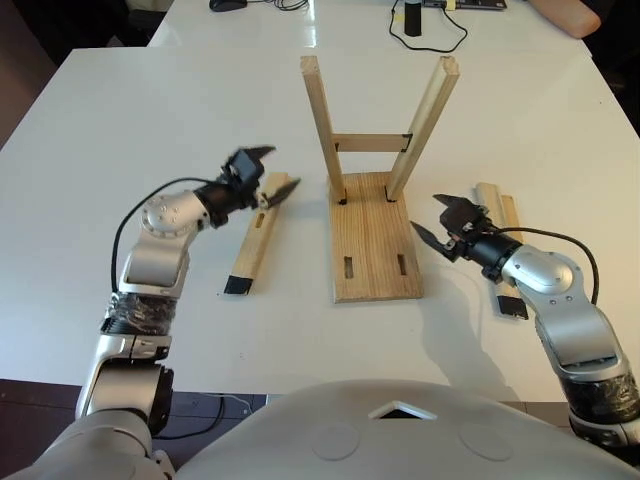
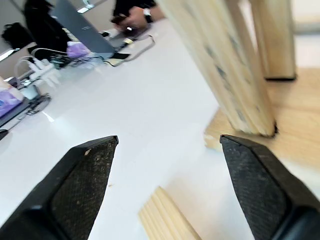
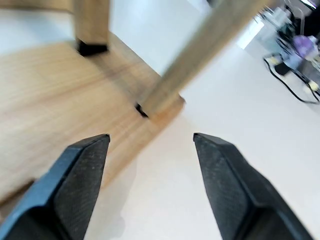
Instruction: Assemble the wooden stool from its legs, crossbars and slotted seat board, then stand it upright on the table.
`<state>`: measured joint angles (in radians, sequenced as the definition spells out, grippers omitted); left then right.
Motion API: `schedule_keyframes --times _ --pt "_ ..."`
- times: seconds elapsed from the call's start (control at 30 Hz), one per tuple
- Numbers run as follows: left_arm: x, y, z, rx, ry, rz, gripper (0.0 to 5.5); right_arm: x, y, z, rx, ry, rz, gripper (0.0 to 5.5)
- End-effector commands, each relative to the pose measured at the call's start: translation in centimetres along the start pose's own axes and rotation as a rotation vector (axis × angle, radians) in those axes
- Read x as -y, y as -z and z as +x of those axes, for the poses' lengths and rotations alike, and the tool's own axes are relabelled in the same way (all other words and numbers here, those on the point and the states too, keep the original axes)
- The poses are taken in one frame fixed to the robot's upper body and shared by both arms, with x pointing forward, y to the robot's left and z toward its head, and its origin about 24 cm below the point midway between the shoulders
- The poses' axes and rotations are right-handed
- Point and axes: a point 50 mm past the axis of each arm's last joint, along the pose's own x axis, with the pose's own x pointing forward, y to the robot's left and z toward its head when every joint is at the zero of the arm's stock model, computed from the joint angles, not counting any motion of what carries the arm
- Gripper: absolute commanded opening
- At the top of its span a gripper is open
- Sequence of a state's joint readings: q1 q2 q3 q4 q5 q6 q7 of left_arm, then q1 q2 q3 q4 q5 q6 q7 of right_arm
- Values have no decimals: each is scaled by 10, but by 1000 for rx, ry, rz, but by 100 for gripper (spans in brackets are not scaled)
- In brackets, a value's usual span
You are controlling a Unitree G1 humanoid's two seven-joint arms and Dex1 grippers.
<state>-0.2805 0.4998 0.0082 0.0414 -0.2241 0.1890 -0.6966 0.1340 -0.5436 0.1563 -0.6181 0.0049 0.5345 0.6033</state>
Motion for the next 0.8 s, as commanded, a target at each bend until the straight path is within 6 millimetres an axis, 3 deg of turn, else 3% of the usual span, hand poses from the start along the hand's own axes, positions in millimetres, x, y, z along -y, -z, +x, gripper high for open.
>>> schedule_keyframes --times 0.03,0.17,0.3,0.47,0.7,0.8 --pt "-16 -50 20 168 -151 -236 380 -21 -5 12 44 -141 53 309" --pt "-17 -91 42 256 -219 -449 380 -36 35 35 -88 -183 119 309" --pt "-11 -125 60 257 -213 -559 380 -51 68 44 -187 -228 126 309" --pt "-11 -153 67 306 -170 -564 380 -59 87 47 -230 -234 119 309" --pt "-7 -166 75 277 -97 -489 266 -62 96 49 -258 -239 93 312" --pt "-6 -172 82 271 -96 -437 266 -63 94 54 -248 -238 94 312"
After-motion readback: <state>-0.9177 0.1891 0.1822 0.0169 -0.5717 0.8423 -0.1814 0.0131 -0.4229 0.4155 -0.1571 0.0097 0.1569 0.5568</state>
